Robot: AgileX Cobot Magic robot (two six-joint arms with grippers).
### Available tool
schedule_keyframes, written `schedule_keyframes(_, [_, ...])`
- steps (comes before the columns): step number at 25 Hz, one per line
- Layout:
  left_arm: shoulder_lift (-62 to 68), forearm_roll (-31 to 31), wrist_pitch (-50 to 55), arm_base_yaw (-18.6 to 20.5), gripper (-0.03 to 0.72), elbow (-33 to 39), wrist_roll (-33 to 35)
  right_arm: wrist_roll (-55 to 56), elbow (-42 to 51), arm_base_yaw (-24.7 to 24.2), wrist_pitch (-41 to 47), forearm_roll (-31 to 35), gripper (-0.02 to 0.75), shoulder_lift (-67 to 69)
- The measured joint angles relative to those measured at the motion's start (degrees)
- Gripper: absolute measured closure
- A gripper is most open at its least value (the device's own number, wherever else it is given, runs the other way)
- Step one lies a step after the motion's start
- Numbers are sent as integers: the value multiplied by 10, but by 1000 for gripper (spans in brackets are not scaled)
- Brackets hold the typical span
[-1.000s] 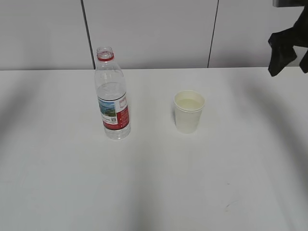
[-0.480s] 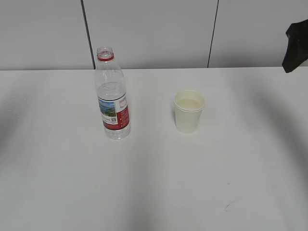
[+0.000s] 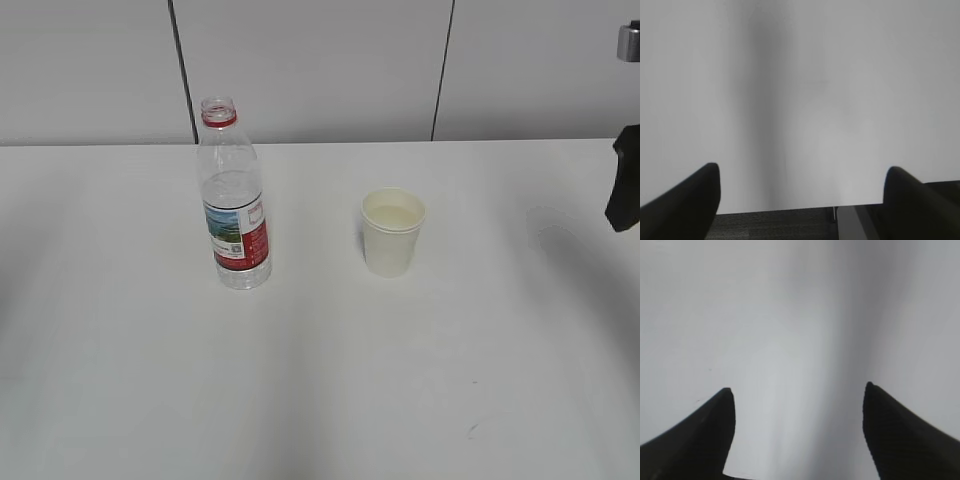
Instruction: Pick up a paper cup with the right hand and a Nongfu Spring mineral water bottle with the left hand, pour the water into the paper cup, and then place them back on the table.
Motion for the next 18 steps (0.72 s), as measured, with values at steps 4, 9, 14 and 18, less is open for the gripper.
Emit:
schedule_keyframes(4, [-38,-20,1,0,95,44,-1,0,37,0,0,0,153,-25])
schedule_keyframes(9, [-96,-37,1,0,95,98,-2,0,71,0,0,0,153,-64])
schedule_keyframes(14, [-165,-36,1,0,104,143,-3,0,96,0,0,0,153,-107])
schedule_keyframes(18, [-217,-37,2,0,132,182,-3,0,119,0,0,0,153,-131])
